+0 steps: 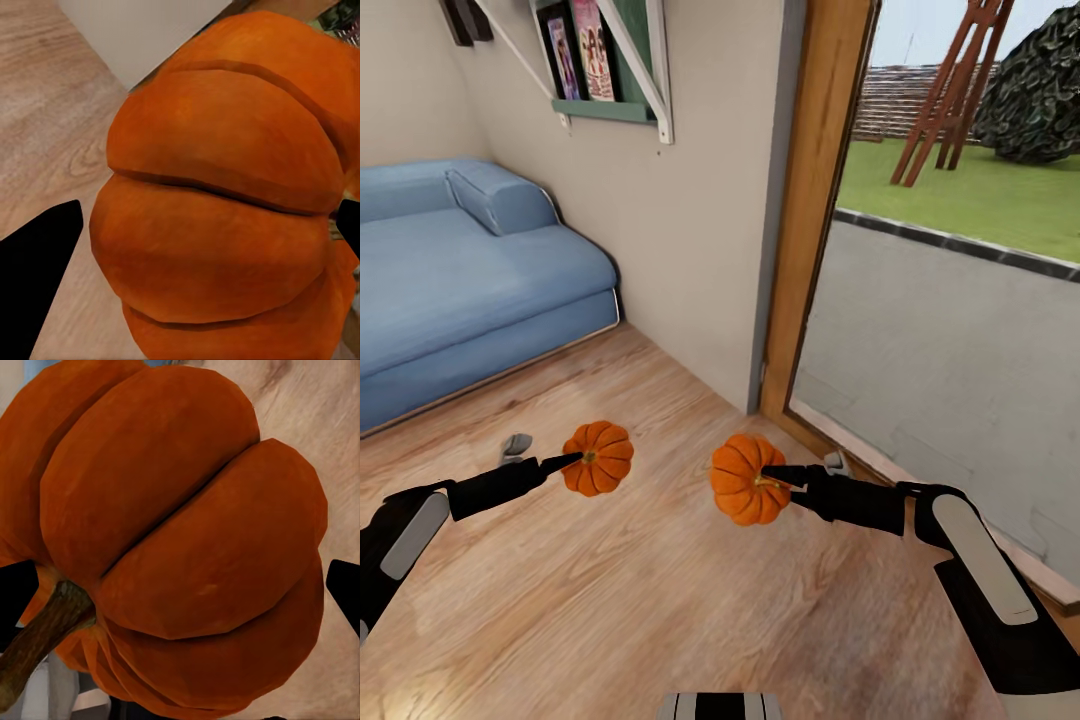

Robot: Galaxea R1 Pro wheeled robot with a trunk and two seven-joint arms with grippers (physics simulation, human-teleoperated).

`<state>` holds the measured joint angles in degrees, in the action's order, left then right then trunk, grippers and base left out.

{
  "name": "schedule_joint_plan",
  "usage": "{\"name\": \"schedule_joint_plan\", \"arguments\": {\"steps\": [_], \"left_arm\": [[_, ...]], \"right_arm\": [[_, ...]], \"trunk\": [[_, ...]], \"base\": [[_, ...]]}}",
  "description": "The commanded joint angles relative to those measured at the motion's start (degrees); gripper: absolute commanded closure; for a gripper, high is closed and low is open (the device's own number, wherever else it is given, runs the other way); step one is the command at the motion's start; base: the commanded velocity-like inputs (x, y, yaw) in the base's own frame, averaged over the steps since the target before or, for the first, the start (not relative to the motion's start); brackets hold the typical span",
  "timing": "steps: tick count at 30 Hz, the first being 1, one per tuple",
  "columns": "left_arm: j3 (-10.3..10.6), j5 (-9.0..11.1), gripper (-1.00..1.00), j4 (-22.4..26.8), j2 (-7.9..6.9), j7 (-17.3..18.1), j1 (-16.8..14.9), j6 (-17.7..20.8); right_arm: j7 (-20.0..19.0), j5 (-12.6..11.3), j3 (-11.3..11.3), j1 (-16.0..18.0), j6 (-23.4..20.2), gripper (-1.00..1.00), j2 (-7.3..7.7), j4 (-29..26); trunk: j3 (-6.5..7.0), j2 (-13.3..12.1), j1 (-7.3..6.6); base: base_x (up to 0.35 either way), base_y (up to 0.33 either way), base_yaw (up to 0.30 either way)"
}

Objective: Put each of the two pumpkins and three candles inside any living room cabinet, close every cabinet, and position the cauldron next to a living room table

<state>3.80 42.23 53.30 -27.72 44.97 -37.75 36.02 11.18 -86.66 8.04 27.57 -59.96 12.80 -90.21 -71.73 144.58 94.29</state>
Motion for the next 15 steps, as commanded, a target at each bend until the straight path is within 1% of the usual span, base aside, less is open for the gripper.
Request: {"name": "schedule_joint_plan", "arguments": {"steps": [1, 15], "left_arm": [[0.2, 0.4, 1.0, 0.0, -0.05, 0.0, 0.0, 0.4], [0.2, 0.3, 1.0, -0.3, -0.05, -0.1, 0.0, 0.4]], "right_arm": [[0.6, -0.6, 0.0, 0.0, 0.0, 1.0, 0.03, -0.1], [0.6, -0.6, 0.1, 0.0, 0.0, 1.0, 0.03, -0.2]], "trunk": [[0.28, 0.0, -0.03], [4.64, -0.2, -0.39]], "base": [[0.0, 0.0, 0.079], [0.0, 0.0, 0.079]]}}
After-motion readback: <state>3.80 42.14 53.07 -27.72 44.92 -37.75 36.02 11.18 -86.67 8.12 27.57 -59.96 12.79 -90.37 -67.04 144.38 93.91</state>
